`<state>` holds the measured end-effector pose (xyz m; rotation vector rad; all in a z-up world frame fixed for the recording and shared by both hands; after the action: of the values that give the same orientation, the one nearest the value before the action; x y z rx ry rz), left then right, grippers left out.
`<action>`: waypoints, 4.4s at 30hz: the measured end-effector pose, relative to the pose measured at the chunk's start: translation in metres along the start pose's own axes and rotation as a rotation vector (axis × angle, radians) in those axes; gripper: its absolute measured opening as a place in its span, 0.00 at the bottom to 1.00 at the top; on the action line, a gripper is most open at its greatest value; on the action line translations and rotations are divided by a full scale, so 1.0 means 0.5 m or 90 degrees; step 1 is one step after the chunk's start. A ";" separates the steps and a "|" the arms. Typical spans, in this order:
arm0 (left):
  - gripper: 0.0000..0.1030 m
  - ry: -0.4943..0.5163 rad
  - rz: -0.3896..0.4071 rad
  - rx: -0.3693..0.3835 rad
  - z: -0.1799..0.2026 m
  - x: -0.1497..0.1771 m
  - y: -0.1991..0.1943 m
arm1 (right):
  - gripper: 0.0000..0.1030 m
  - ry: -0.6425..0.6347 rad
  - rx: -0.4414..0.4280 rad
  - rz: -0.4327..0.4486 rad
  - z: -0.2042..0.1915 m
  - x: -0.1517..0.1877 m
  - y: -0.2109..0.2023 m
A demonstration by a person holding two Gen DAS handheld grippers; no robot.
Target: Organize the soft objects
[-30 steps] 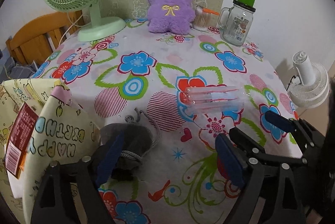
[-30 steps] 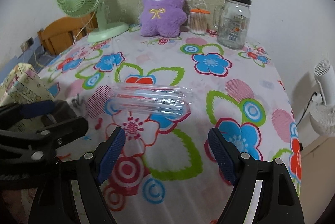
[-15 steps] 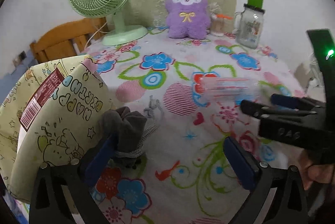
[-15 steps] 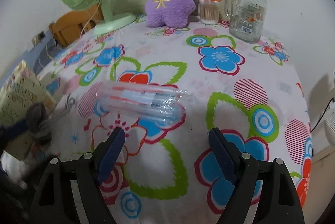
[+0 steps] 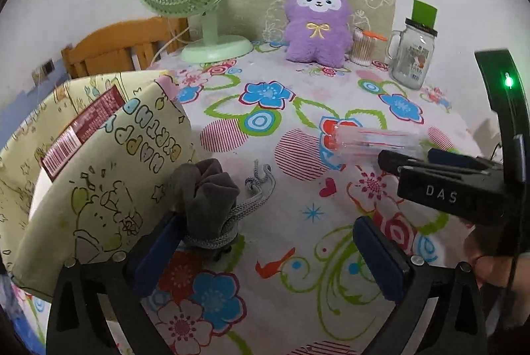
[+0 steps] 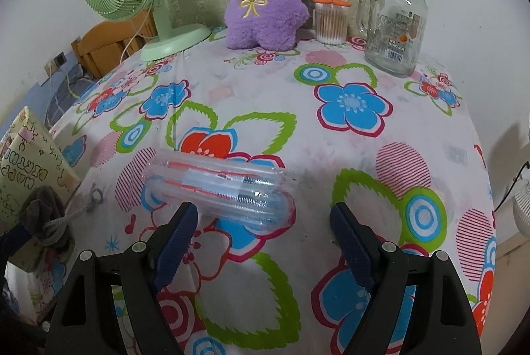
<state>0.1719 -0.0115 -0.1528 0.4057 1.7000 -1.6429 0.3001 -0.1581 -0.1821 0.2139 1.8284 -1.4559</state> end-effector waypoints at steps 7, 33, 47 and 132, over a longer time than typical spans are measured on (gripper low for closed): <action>1.00 -0.027 -0.005 0.018 -0.006 -0.022 0.011 | 0.82 0.000 0.003 0.008 -0.010 -0.009 0.003; 0.15 -0.026 -0.005 0.082 -0.028 -0.058 0.018 | 0.82 -0.011 0.010 0.027 -0.032 -0.013 -0.002; 0.65 -0.027 -0.011 0.038 -0.029 -0.055 0.021 | 0.82 -0.004 0.005 0.028 -0.028 -0.013 -0.003; 0.25 -0.007 0.022 0.141 -0.032 -0.054 -0.086 | 0.70 -0.030 0.021 0.043 -0.089 -0.017 -0.070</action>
<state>0.1573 0.0051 -0.1045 0.5287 1.4985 -1.8110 0.2658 -0.1275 -0.1479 0.2535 1.7435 -1.4330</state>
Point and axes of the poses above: each gripper's, at about its wrist camera, not at the fingertips, and y roughly the way its jaws point, z to its right, x to its underside, the point moved 4 cm from there along y, roughly the way its jaws point, and after that the axes turned 3 degrees about x, right-handed, at the moved point
